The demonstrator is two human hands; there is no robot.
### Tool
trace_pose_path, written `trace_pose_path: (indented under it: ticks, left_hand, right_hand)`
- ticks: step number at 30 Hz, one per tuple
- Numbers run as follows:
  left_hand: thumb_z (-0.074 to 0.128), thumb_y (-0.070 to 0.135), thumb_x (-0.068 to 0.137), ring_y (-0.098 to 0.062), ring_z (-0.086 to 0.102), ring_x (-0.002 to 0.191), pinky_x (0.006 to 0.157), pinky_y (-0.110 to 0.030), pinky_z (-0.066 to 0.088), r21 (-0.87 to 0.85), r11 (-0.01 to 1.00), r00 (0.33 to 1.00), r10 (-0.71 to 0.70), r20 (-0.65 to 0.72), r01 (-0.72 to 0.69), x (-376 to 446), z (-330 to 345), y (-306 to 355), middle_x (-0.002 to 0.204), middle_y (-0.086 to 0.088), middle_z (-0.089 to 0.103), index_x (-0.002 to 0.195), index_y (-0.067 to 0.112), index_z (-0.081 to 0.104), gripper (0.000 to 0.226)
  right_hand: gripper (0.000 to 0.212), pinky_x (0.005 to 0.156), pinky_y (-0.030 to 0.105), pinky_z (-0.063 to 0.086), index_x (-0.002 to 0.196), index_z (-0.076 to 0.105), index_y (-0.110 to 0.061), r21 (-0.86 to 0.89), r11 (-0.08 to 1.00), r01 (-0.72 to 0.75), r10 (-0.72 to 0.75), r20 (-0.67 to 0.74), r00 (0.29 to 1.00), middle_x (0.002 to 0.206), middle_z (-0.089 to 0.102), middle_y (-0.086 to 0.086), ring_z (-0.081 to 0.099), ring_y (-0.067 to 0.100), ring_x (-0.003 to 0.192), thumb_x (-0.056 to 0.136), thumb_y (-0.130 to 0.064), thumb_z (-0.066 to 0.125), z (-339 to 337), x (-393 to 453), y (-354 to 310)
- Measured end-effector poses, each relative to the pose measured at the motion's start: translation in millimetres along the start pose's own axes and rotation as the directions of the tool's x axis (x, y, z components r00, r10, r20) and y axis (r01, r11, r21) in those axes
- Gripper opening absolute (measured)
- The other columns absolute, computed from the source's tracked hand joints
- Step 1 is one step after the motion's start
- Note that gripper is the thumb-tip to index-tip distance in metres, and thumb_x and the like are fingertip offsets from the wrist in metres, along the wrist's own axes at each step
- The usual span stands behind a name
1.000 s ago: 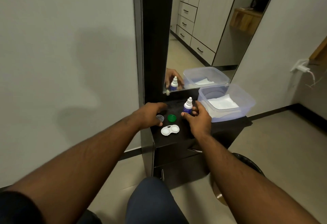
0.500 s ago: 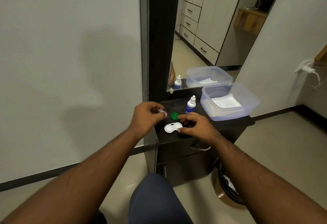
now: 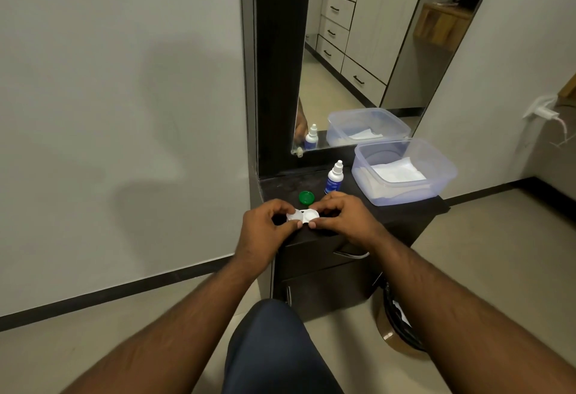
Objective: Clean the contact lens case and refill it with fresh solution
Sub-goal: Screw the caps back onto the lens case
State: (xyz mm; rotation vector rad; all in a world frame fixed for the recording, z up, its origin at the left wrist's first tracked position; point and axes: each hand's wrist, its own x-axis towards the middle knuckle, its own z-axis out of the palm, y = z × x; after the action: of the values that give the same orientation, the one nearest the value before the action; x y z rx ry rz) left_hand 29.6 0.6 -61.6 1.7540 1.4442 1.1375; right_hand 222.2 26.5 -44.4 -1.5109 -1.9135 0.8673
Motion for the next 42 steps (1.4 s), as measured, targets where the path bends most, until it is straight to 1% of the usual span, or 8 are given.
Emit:
trace_pose_path:
  ticks: [4, 9, 19, 23, 29, 33, 38, 42]
  left_hand:
    - [0.080, 0.014, 0.075, -0.003, 0.059, 0.085, 0.073, -0.005, 0.046, 0.033, 0.998, 0.998, 0.060, -0.003, -0.060, -3.3, 1.7, -4.3, 0.092, 0.009, 0.065, 0.087, 0.019, 0.068, 0.017]
    - [0.078, 0.022, 0.077, -0.002, 0.055, 0.091, 0.077, -0.005, 0.041, 0.122, 0.985, 0.992, 0.123, 0.002, -0.122, -4.1, 6.3, -5.7, 0.104, 0.005, 0.067, 0.107, 0.018, 0.071, 0.031]
    - [0.078, 0.028, 0.077, -0.009, 0.052, 0.084, 0.072, -0.019, 0.042, 0.278, 0.951, 0.990, 0.140, 0.004, -0.135, 1.2, 9.5, 0.0, 0.097, -0.003, 0.064, 0.098, 0.010, 0.072, 0.028]
    - [0.076, 0.030, 0.078, -0.008, 0.048, 0.080, 0.069, -0.018, 0.036, 0.326, 0.938, 0.992, 0.124, 0.008, -0.120, 1.1, 11.0, 3.1, 0.094, -0.001, 0.061, 0.095, 0.011, 0.070, 0.026]
    - [0.072, 0.017, 0.083, -0.009, 0.056, 0.098, 0.084, -0.016, 0.042, 0.264, 0.961, 0.991, 0.057, 0.119, -0.086, 0.6, 2.4, 5.3, 0.113, -0.003, 0.066, 0.113, 0.012, 0.068, 0.030]
    - [0.077, 0.021, 0.078, -0.004, 0.053, 0.093, 0.074, -0.007, 0.038, 0.232, 0.971, 0.983, 0.011, 0.185, -0.055, 6.5, -5.3, 8.3, 0.108, 0.006, 0.064, 0.111, 0.016, 0.068, 0.034]
    - [0.077, 0.023, 0.078, -0.010, 0.057, 0.092, 0.081, -0.023, 0.048, 0.312, 0.949, 0.975, -0.026, 0.219, -0.045, 14.1, -4.4, 12.2, 0.108, -0.001, 0.067, 0.108, 0.016, 0.068, 0.032]
    - [0.076, 0.033, 0.077, -0.011, 0.050, 0.085, 0.069, -0.023, 0.040, 0.403, 0.915, 0.989, -0.039, 0.143, -0.022, 11.5, 2.5, 15.7, 0.099, 0.000, 0.060, 0.101, 0.015, 0.065, 0.032]
  right_hand:
    - [0.035, 0.082, 0.017, 0.046, 0.107, 0.072, -0.017, -0.003, 1.000, 0.011, -0.011, -0.003, 1.000, 0.099, 0.063, -0.006, 0.059, 0.008, 0.094, 0.073, -0.019, 0.080, 0.5, -0.1, 0.4]
    - [0.034, 0.084, 0.022, 0.049, 0.105, 0.073, -0.017, 0.019, 1.000, 0.002, -0.002, -0.010, 1.000, 0.098, 0.063, -0.005, 0.059, 0.009, 0.095, 0.072, -0.017, 0.081, 1.5, -0.3, 1.2]
    - [0.034, 0.082, 0.017, 0.046, 0.105, 0.073, -0.017, 0.015, 1.000, -0.014, 0.014, 0.005, 1.000, 0.094, 0.063, -0.012, 0.060, 0.006, 0.093, 0.072, -0.016, 0.080, -1.0, 1.3, -1.2]
    - [0.035, 0.082, 0.016, 0.046, 0.104, 0.073, -0.016, 0.013, 1.000, 0.005, -0.005, -0.002, 1.000, 0.094, 0.063, -0.011, 0.061, 0.005, 0.092, 0.071, -0.016, 0.081, -0.6, 0.5, -0.4]
    - [0.035, 0.084, 0.020, 0.048, 0.105, 0.073, -0.016, 0.021, 1.000, -0.003, 0.003, 0.007, 1.000, 0.093, 0.063, -0.011, 0.061, 0.007, 0.092, 0.071, -0.017, 0.081, -0.4, 1.1, 1.3]
    - [0.033, 0.081, 0.016, 0.046, 0.104, 0.073, -0.018, 0.027, 1.000, 0.004, -0.003, -0.001, 1.000, 0.092, 0.063, -0.013, 0.061, 0.004, 0.090, 0.071, -0.017, 0.081, -0.1, -0.2, 1.7]
    - [0.034, 0.078, 0.014, 0.045, 0.105, 0.073, -0.018, 0.038, 0.999, -0.004, 0.004, 0.003, 1.000, 0.092, 0.063, -0.013, 0.060, 0.004, 0.091, 0.072, -0.017, 0.080, 1.0, -0.3, 1.2]
    - [0.034, 0.074, 0.008, 0.044, 0.106, 0.073, -0.018, 0.023, 1.000, -0.011, 0.011, 0.012, 1.000, 0.093, 0.062, -0.014, 0.059, 0.002, 0.090, 0.072, -0.017, 0.080, -1.4, 0.2, -0.2]
